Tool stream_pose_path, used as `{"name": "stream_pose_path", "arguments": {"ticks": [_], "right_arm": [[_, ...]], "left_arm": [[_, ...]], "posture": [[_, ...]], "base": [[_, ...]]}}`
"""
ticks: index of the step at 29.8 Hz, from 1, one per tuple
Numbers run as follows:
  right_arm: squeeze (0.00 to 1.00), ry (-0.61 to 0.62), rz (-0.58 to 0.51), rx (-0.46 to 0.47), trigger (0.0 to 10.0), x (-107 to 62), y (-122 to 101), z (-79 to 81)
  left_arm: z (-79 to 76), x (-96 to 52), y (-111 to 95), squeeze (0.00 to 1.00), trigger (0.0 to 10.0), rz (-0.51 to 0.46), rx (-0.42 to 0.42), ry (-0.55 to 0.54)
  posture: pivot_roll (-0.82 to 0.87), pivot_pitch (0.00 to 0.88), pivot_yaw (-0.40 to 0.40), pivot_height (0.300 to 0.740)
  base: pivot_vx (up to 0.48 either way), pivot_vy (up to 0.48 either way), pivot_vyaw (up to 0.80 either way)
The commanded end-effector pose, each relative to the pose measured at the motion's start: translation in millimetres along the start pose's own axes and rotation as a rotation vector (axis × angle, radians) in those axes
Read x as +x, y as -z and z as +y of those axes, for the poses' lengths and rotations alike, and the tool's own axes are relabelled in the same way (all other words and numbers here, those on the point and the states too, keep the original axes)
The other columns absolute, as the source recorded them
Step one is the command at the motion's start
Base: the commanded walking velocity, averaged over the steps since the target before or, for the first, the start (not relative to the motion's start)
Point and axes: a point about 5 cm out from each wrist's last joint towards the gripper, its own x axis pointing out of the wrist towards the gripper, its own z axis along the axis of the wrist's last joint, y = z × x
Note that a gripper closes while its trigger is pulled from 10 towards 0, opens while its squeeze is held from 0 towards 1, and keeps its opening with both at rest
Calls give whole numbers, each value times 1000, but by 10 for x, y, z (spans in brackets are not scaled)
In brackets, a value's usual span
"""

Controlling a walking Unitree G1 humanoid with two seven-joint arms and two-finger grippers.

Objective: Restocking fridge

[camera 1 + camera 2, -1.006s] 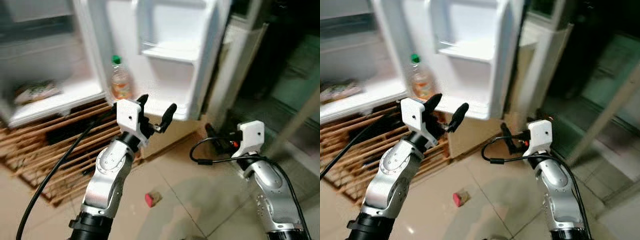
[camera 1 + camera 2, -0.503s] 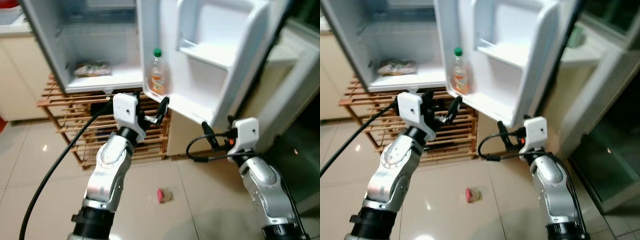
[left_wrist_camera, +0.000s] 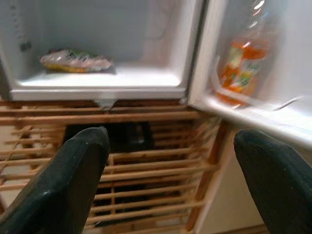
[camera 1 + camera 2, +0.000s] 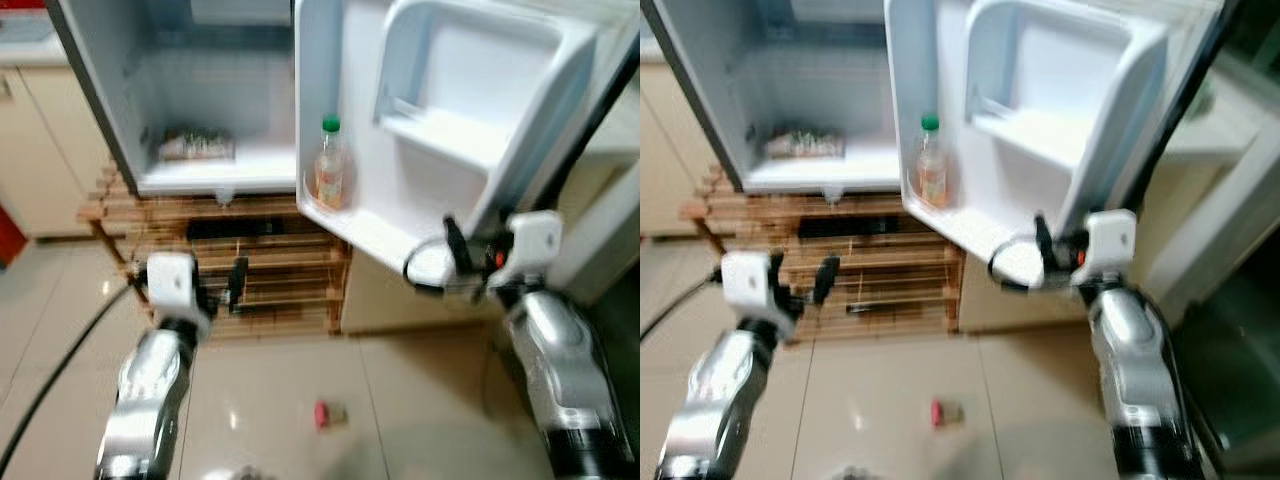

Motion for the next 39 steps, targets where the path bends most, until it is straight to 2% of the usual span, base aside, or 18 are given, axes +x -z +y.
{"name": "stream_pose_path", "arguments": {"ticks": [1, 5, 7, 10, 12, 15, 18, 19, 20, 21, 23, 24, 25, 28, 32, 35, 37, 39], "right_arm": [[0, -143, 181, 41, 10000, -150, 304, 133], [0, 11, 400, 43, 10000, -329, 696, -165], [0, 260, 452, 4, 10000, -352, 751, -508], [0, 578, 414, -48, 10000, -355, 582, -917], [0, 638, 401, -85, 10000, -351, 507, -1004], [0, 859, 385, -197, 10000, -311, 254, -1306], [0, 914, 346, -213, 10000, -249, 126, -1382], [0, 896, 263, -191, 10000, -88, -23, -1369], [0, 896, 263, -191, 10000, -88, -23, -1369], [0, 784, 181, -135, 10000, 117, -130, -1259], [0, 721, 150, -113, 10000, 207, -167, -1193], [0, 547, 123, -76, 10000, 406, -191, -989], [0, 472, 123, -60, 10000, 483, -184, -893], [0, 380, 101, -41, 10000, 580, -206, -756], [0, 81, 58, -3, 10000, 739, -289, -308], [0, -31, 71, -9, 10000, 750, -279, -152], [0, -240, 61, -11, 10000, 744, -353, 143], [0, -367, 46, -11, 10000, 717, -453, 337]], "left_arm": [[-87, 34, 1, 0, 10000, -9, 9, 33], [-117, 80, 36, 0, 10000, -1, 8, 46], [-105, 126, 70, 0, 10000, 27, 17, 54], [-104, 187, 147, 0, 10000, 91, 74, 67], [-111, 200, 232, 0, 10000, 153, 129, 81], [-120, 107, 761, 0, 10000, 526, 257, 158], [-148, 78, 828, 0, 10000, 562, 268, 185], [-154, 32, 911, 0, 10000, 619, 294, 222], [-154, 32, 911, 0, 10000, 619, 294, 222], [-88, -64, 1082, 0, 10000, 716, 357, 254], [-46, -112, 1164, 0, 10000, 759, 391, 266], [93, -268, 1366, 0, 10000, 884, 475, 265], [130, -316, 1416, 0, 10000, 922, 465, 257], [166, -356, 1456, 0, 10000, 957, 440, 241], [224, -371, 1466, 0, 10000, 961, 570, 270], [250, -436, 1514, 0, 10000, 987, 624, 288], [261, -743, 1724, 0, 10000, 1095, 767, 354], [270, -923, 1816, 0, 10000, 1158, 829, 412]], "posture": [[-153, 0, -29, 740], [-163, 0, -27, 740], [-170, 0, -19, 740], [-175, 0, -7, 740], [-174, 0, -5, 740], [-175, 0, 4, 740], [-177, 0, 6, 740], [-171, 0, 12, 740], [-171, 0, 12, 740], [-169, 0, 14, 740], [-168, 0, 16, 740], [-178, 0, 22, 740], [-178, 0, 21, 740], [-175, 0, 22, 740], [-174, 0, 24, 740], [-180, 0, 31, 740], [-188, 0, 39, 740], [-193, 0, 41, 740]], "base": [[0, 0, 0], [0, 0, 0], [0, 0, 0], [0, 0, 0], [0, 0, 0], [0, 0, 0], [0, 0, 0], [0, 0, 0], [0, 0, 0], [0, 0, 0], [0, 0, 0], [0, 0, 0], [0, 0, 0], [0, 0, 0], [0, 0, 0], [0, 0, 0], [0, 0, 0], [0, 0, 0]]}}
